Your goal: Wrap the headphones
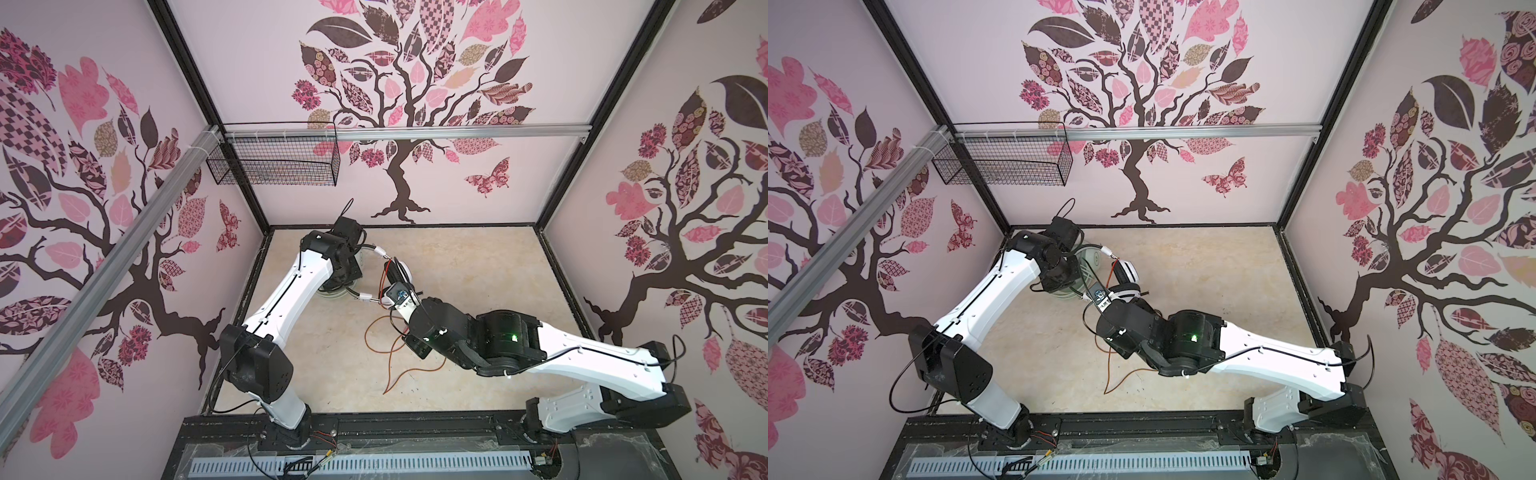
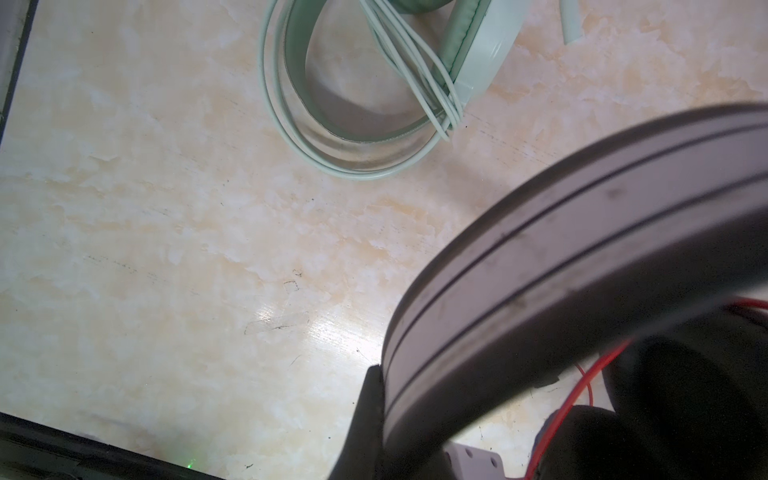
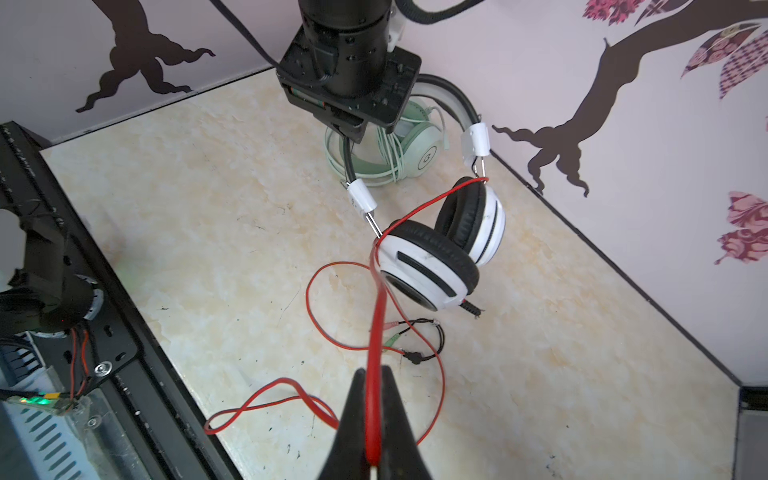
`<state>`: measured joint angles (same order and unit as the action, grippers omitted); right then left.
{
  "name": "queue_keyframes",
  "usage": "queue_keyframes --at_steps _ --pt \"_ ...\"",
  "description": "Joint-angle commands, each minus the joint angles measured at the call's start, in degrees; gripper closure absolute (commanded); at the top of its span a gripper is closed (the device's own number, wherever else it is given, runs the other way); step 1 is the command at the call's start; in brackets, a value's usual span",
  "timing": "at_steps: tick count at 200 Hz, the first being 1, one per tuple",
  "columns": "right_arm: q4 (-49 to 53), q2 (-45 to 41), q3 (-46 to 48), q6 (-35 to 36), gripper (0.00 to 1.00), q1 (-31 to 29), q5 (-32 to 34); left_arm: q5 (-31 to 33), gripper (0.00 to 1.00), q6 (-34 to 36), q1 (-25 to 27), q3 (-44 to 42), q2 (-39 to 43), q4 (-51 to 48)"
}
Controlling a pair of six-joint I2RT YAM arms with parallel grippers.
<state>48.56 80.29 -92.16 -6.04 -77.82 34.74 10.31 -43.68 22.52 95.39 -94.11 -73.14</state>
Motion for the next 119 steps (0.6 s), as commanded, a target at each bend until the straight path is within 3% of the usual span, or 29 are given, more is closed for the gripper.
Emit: queue_keyframes --at_steps 1,63,119 --pt "3.3 2.0 -2.8 5.0 1.0 0.2 9.4 1.4 1.0 0.6 0.9 -1.0 3.1 1.5" --pt "-0.5 1.9 1.9 15.8 1.0 6.6 28.5 15.5 1.0 6.7 7.3 -3.5 7.2 -3.7" --pt "-5.9 0.6 7.7 20.6 0.98 10.1 31.9 29.1 1.0 5.4 12.6 -5.2 12.2 -9.3"
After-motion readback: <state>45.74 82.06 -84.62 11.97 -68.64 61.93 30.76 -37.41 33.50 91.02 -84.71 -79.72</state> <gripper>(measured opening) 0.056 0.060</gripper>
